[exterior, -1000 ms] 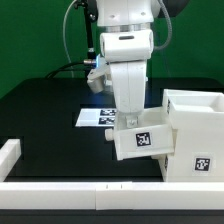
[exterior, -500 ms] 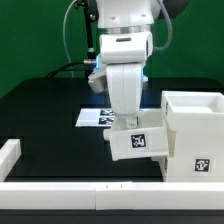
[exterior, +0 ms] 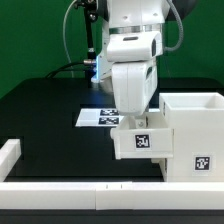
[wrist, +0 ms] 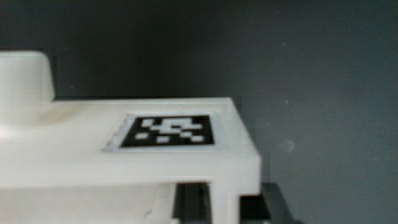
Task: Assemble drawer
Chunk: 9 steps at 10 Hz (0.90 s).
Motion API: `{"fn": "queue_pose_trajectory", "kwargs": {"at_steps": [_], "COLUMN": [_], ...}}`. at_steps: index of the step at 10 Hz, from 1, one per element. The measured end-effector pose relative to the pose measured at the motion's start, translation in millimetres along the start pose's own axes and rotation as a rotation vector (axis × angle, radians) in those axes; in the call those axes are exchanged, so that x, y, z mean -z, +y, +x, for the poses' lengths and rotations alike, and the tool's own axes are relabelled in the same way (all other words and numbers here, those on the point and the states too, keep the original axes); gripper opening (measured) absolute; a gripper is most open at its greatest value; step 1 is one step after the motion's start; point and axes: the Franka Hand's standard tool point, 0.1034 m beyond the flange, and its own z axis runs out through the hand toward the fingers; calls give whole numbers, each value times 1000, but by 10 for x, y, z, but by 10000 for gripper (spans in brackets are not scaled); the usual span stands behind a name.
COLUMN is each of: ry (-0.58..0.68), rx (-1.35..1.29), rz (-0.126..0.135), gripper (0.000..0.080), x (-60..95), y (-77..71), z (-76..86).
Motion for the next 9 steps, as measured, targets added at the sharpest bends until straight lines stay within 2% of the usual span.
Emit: {"fn": "queue_pose_trajectory", "kwargs": {"at_steps": [3, 7, 8, 9], "ry": [-15, -26, -13, 3], "rx": [111, 95, 90, 28], "rz": [1, -3, 8, 30], "gripper": [39, 39, 39, 39], "x": [3, 9, 5, -1], "y": [-10, -18, -14, -15], "z": [-23, -2, -128, -339]}}
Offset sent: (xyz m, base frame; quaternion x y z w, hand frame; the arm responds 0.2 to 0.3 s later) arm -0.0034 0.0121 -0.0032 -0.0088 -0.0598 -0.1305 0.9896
